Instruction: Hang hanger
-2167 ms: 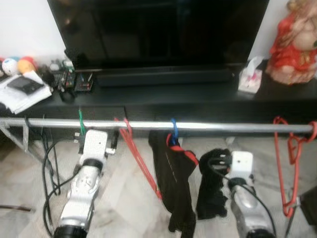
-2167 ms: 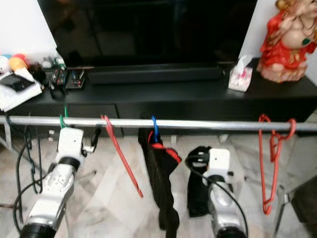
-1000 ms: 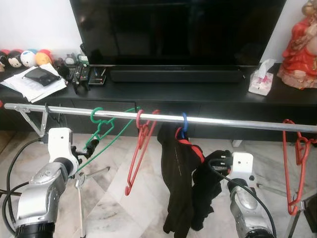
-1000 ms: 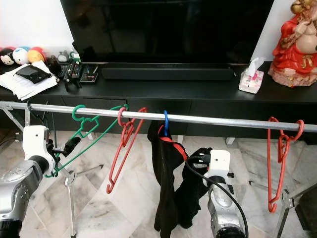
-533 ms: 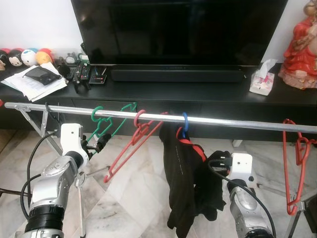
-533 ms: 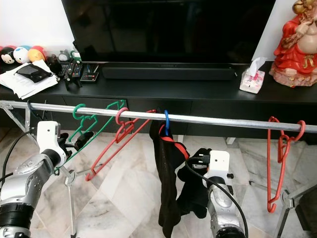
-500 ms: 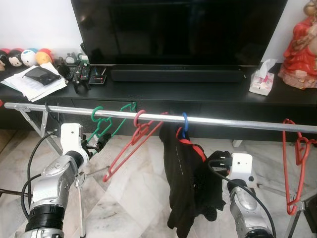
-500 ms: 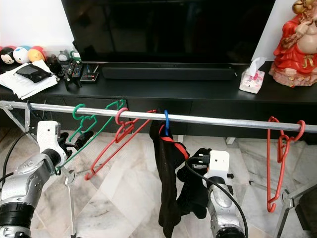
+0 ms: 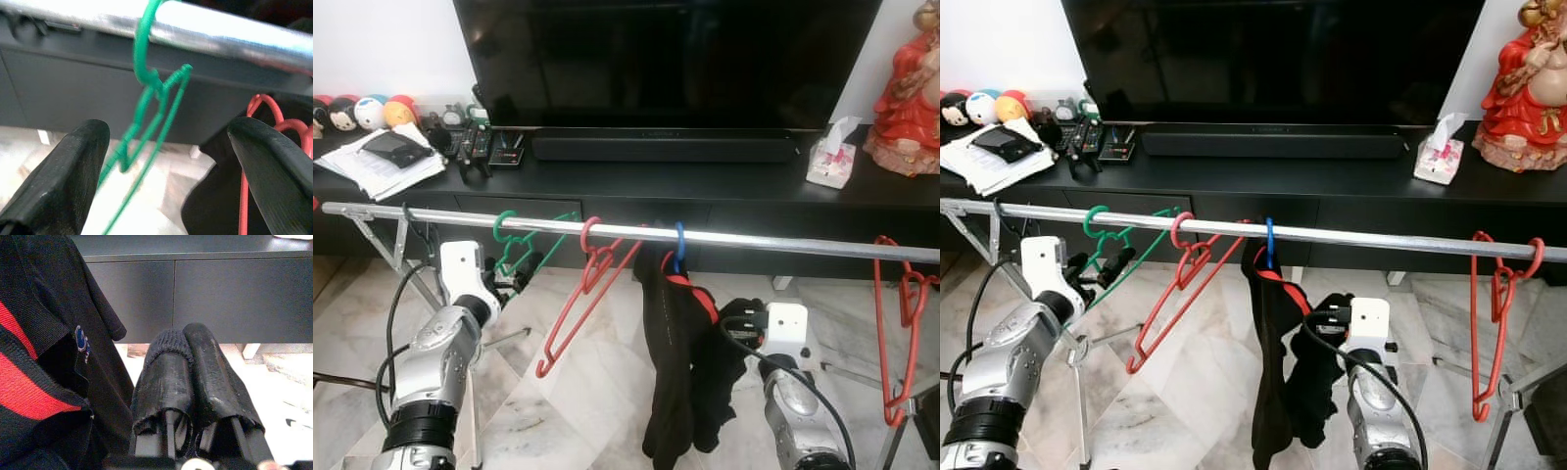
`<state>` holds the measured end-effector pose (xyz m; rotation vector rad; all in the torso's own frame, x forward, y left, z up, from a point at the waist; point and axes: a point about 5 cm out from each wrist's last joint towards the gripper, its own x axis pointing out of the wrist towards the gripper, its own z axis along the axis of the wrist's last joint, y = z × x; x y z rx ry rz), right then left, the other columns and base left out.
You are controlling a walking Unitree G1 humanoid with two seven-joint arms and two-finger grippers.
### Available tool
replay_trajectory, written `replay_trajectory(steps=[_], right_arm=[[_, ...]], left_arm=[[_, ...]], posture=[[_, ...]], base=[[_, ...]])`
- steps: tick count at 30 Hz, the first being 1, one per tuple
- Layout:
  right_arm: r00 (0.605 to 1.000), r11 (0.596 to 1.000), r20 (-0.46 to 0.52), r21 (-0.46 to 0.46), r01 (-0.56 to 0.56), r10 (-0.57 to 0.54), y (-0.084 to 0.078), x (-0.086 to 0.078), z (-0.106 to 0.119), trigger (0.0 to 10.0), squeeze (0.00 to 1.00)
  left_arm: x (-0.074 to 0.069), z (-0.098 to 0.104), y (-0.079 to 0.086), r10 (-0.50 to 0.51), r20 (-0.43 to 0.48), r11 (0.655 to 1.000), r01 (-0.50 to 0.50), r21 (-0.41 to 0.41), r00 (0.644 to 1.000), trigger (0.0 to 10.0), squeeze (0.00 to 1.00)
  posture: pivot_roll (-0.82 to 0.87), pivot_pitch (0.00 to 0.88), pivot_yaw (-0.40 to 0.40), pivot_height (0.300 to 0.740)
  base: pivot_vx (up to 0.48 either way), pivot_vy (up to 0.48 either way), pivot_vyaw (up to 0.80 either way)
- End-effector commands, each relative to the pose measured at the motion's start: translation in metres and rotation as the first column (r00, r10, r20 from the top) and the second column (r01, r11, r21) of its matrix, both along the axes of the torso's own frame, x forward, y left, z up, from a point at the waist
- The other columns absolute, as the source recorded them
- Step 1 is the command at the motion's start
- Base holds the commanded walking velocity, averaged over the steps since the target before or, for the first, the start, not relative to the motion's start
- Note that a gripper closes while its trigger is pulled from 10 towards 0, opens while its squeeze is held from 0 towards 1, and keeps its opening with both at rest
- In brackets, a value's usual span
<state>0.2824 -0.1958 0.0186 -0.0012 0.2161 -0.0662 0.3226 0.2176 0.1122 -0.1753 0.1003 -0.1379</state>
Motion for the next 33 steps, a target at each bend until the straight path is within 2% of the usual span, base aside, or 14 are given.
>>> replay_trajectory(steps=[1, 3, 12, 20, 24, 33], right_arm=[[0.999, 1.000, 0.036, -0.003, -0.011, 0.011, 0.002, 0.004, 0.006, 10.0, 0.00], [0.999, 1.000, 0.037, -0.003, -0.009, 0.009, 0.002, 0.004, 0.006, 10.0, 0.00], [0.999, 1.000, 0.032, -0.002, -0.009, 0.009, 0.003, 0.003, 0.005, 10.0, 0.00], [0.999, 1.000, 0.035, -0.003, -0.006, 0.006, 0.000, 0.005, 0.006, 10.0, 0.00], [0.999, 1.000, 0.037, -0.007, -0.003, 0.003, -0.002, 0.005, 0.007, 10.0, 0.00], [0.999, 1.000, 0.041, -0.007, -0.009, 0.010, 0.000, 0.005, 0.007, 10.0, 0.00]], left_arm=[[0.003, 0.004, 0.011, 0.094, 0.033, 0.996, -0.094, 0.009, 0.995, 10.0, 0.00], [0.004, 0.008, 0.016, 0.123, 0.053, 0.992, -0.123, 0.003, 0.991, 10.0, 0.00], [0.006, 0.016, 0.018, 0.132, 0.075, 0.991, -0.134, 0.028, 0.988, 10.0, 0.00], [0.008, 0.002, 0.018, 0.146, 0.020, 0.987, -0.147, 0.058, 0.989, 10.0, 0.00], [0.013, -0.002, 0.014, 0.153, 0.009, 0.979, -0.152, 0.133, 0.988, 10.0, 0.00], [0.015, -0.012, 0.004, 0.122, 0.004, 0.966, -0.119, 0.229, 0.993, 10.0, 0.00]], posture=[[-0.16, 0.006, 0.021, 0.740], [-0.16, 0.006, 0.022, 0.740], [-0.15, 0.015, 0.020, 0.740], [-0.16, 0.023, 0.018, 0.740], [-0.16, 0.021, 0.016, 0.740], [-0.16, 0.020, 0.017, 0.740]], base=[[0.000, 0.000, 0.00], [0.000, 0.000, 0.00], [0.000, 0.000, 0.00], [0.000, 0.000, 0.00], [0.000, 0.000, 0.00], [0.000, 0.000, 0.00]])
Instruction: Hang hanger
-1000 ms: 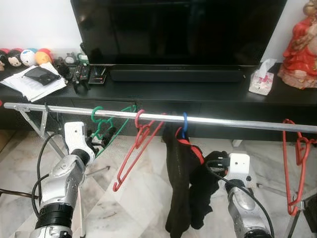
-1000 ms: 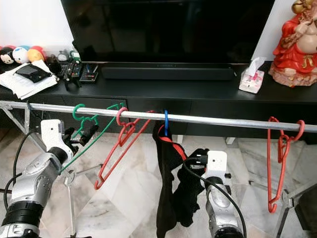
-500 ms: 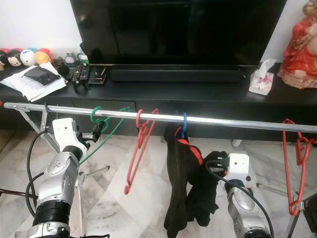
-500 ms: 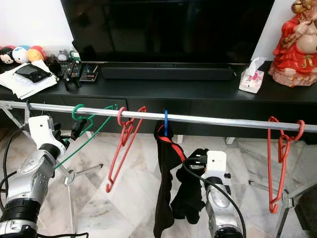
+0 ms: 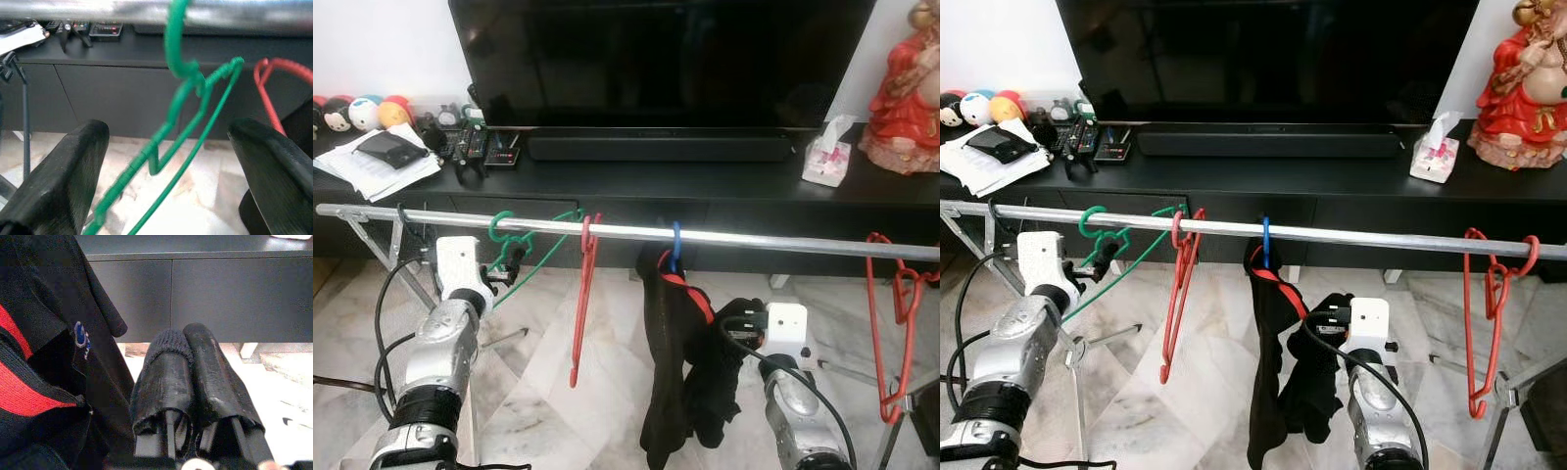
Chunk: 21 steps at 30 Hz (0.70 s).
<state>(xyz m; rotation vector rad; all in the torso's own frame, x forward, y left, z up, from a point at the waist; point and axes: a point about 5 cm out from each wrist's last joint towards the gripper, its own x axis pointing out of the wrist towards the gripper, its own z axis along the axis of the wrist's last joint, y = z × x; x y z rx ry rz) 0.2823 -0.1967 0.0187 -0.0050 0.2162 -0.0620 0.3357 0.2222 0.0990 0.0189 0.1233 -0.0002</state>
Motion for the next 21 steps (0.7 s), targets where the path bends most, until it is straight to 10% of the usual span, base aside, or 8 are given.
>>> replay_trajectory(steps=[1, 11, 21], right_arm=[[0.999, 1.000, 0.042, -0.003, -0.005, 0.005, 0.001, 0.005, 0.007, 10.0, 0.00], [0.999, 1.000, 0.040, -0.005, -0.006, 0.006, 0.001, 0.004, 0.007, 10.0, 0.00], [0.999, 1.000, 0.042, -0.008, -0.009, 0.009, 0.000, 0.005, 0.008, 10.0, 0.00]], left_arm=[[0.002, 0.001, 0.000, -0.002, 0.011, 0.999, 0.001, 0.037, 1.000, 10.0, 0.00], [0.006, 0.000, 0.015, 0.093, 0.024, 0.992, -0.095, 0.088, 0.995, 10.0, 0.00], [0.012, 0.005, 0.014, 0.083, 0.021, 0.995, -0.082, -0.055, 0.996, 10.0, 0.00]], posture=[[-0.17, 0.020, 0.015, 0.740], [-0.17, 0.019, 0.017, 0.740], [-0.17, 0.008, 0.013, 0.740]], base=[[0.000, 0.000, 0.00], [0.000, 0.000, 0.00], [0.000, 0.000, 0.00]])
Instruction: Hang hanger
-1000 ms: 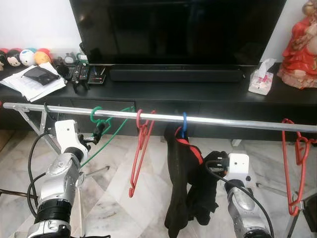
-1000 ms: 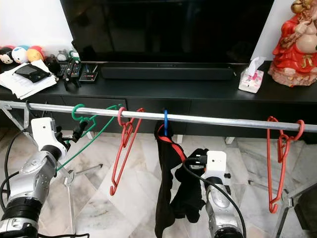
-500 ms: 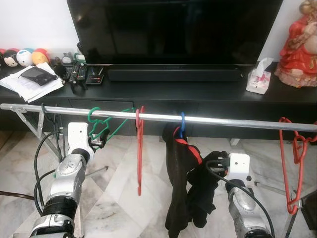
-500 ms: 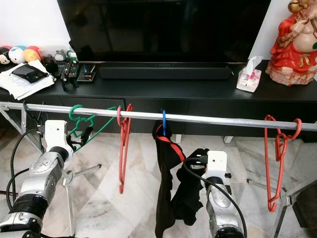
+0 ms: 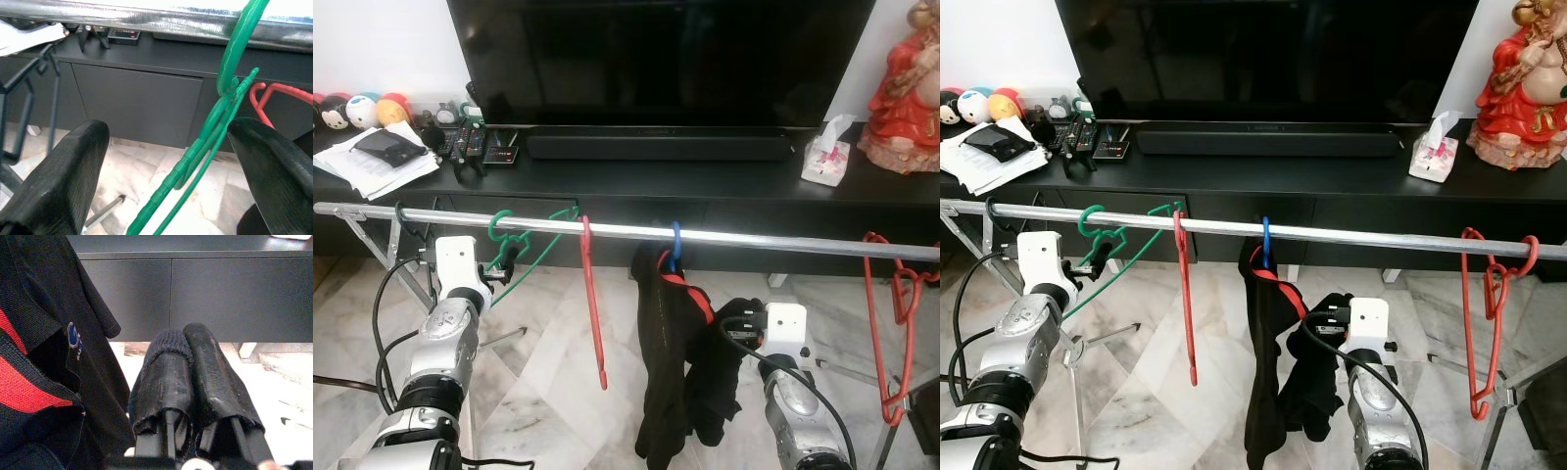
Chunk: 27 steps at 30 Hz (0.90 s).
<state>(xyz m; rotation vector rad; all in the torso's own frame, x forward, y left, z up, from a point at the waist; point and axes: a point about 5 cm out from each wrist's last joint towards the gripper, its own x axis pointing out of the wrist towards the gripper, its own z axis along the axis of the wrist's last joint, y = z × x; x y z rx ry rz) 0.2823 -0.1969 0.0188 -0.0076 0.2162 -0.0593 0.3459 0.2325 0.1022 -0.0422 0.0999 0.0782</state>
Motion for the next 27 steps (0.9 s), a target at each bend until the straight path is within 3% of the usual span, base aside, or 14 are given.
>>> replay_trajectory(steps=[1, 4, 9, 11, 13, 27], right_arm=[[0.999, 1.000, 0.042, -0.006, -0.007, 0.007, 0.000, 0.005, 0.008, 10.0, 0.00], [0.999, 1.000, 0.044, -0.006, -0.008, 0.008, 0.000, 0.006, 0.008, 10.0, 0.00], [0.999, 1.000, 0.044, -0.009, -0.005, 0.005, -0.001, 0.005, 0.008, 10.0, 0.00], [0.999, 1.000, 0.042, -0.012, -0.004, 0.005, -0.002, 0.005, 0.008, 10.0, 0.00], [0.999, 1.000, 0.042, -0.011, -0.002, 0.003, -0.002, 0.004, 0.008, 10.0, 0.00], [0.999, 1.000, 0.039, -0.008, -0.012, 0.012, 0.001, 0.005, 0.007, 10.0, 0.00]], left_arm=[[0.002, 0.001, 0.004, 0.002, -0.009, 1.000, -0.002, -0.004, 1.000, 10.0, 0.00], [0.001, -0.010, 0.002, -0.035, -0.067, 0.997, 0.030, -0.066, 0.997, 10.0, 0.00], [0.001, -0.015, -0.001, -0.063, -0.101, 0.997, 0.059, -0.045, 0.993, 10.0, 0.00], [0.001, -0.016, -0.002, -0.065, -0.105, 0.997, 0.062, -0.036, 0.992, 0.6, 0.00], [0.002, -0.014, -0.002, -0.070, -0.093, 0.997, 0.068, -0.029, 0.993, 0.0, 0.00], [0.011, 0.008, 0.001, -0.071, 0.016, 0.997, 0.072, -0.031, 0.997, 0.0, 0.00]], posture=[[-0.17, 0.008, 0.013, 0.740], [-0.17, 0.005, 0.013, 0.740], [-0.17, 0.009, 0.013, 0.740], [-0.18, 0.011, 0.012, 0.740], [-0.18, 0.014, 0.011, 0.740], [-0.17, 0.020, 0.004, 0.740]], base=[[0.000, 0.000, 0.00], [0.000, 0.000, 0.00], [0.000, 0.000, 0.00], [0.000, 0.000, 0.00], [0.000, 0.000, 0.00], [0.000, 0.000, 0.00]])
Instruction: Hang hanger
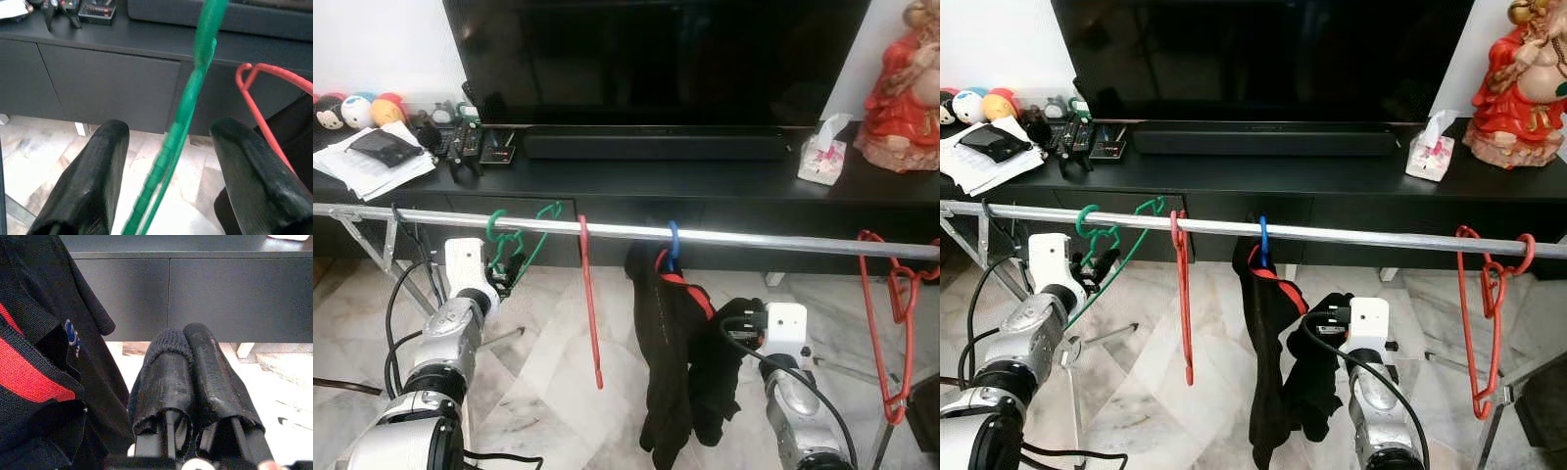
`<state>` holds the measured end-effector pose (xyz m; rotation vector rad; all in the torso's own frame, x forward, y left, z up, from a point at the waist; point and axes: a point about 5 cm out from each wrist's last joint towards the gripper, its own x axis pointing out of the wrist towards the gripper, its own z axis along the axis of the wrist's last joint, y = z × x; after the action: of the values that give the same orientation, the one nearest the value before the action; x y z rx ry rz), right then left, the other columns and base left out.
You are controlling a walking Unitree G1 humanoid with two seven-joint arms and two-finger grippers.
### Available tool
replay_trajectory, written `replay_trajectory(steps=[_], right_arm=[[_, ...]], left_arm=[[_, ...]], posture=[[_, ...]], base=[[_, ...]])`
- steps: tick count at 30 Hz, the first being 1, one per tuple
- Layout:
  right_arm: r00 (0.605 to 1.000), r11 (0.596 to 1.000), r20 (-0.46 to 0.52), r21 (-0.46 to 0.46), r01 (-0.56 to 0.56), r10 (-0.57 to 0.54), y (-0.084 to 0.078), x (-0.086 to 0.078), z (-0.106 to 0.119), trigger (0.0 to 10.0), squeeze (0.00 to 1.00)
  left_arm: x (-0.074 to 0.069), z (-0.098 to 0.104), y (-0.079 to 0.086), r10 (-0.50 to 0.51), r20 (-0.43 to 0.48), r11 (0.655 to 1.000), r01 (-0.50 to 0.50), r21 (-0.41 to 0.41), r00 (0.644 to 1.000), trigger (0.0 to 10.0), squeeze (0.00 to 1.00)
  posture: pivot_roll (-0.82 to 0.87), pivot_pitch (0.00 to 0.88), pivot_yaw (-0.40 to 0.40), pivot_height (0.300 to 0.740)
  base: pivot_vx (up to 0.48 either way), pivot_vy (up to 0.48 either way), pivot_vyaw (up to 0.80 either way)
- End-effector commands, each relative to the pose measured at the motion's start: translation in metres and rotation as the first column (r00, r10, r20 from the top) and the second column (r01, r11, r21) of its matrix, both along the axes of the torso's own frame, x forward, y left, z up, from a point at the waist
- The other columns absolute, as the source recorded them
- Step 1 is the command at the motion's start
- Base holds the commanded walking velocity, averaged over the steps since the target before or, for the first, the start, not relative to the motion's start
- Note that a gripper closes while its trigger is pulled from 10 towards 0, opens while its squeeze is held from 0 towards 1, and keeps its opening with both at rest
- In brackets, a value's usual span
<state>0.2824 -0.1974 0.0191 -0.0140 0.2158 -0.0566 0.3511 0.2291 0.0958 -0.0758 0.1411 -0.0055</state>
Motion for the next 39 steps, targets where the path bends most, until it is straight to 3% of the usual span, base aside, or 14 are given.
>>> replay_trajectory(steps=[1, 11, 22, 23, 25, 26, 39], right_arm=[[0.999, 1.000, 0.038, -0.001, -0.010, 0.010, 0.002, 0.005, 0.007, 10.0, 0.00], [0.999, 1.000, 0.039, 0.000, -0.006, 0.006, 0.001, 0.005, 0.007, 10.0, 0.00], [0.999, 1.000, 0.032, 0.000, -0.009, 0.009, 0.003, 0.004, 0.006, 10.0, 0.00], [0.999, 1.000, 0.032, -0.002, -0.009, 0.009, 0.003, 0.004, 0.006, 10.0, 0.00], [0.999, 1.000, 0.032, -0.002, -0.010, 0.010, 0.002, 0.004, 0.006, 10.0, 0.00], [0.999, 1.000, 0.032, -0.003, -0.009, 0.009, 0.002, 0.005, 0.006, 10.0, 0.00], [0.999, 1.000, 0.037, -0.006, -0.009, 0.009, 0.002, 0.006, 0.007, 10.0, 0.00]], left_arm=[[0.007, 0.017, 0.003, 0.005, 0.063, 1.000, -0.005, 0.006, 0.998, 0.0, 0.00], [0.006, 0.011, -0.004, -0.018, 0.041, 1.000, 0.018, 0.009, 0.999, 0.0, 0.00], [0.001, -0.005, -0.013, -0.078, -0.043, 0.997, 0.078, 0.004, 0.996, 0.0, 0.00], [0.000, -0.008, -0.015, -0.086, -0.060, 0.996, 0.087, 0.006, 0.994, 2.5, 0.00], [0.000, -0.009, -0.016, -0.089, -0.066, 0.996, 0.090, 0.007, 0.994, 2.5, 0.00], [-0.001, -0.011, -0.017, -0.092, -0.074, 0.996, 0.093, 0.010, 0.993, 10.0, 0.00], [-0.002, -0.016, -0.019, -0.074, -0.101, 0.997, 0.077, 0.030, 0.992, 10.0, 0.00]], posture=[[-0.17, 0.021, 0.005, 0.740], [-0.17, 0.025, 0.008, 0.740], [-0.17, 0.029, 0.009, 0.740], [-0.17, 0.028, 0.008, 0.740], [-0.17, 0.028, 0.008, 0.740], [-0.17, 0.026, 0.007, 0.740], [-0.17, 0.013, 0.009, 0.740]], base=[[0.000, 0.000, 0.00], [0.000, 0.000, 0.00], [0.000, 0.000, 0.00], [0.000, 0.000, 0.00], [0.000, 0.000, 0.00], [0.000, 0.000, 0.00], [0.000, 0.000, 0.00]])
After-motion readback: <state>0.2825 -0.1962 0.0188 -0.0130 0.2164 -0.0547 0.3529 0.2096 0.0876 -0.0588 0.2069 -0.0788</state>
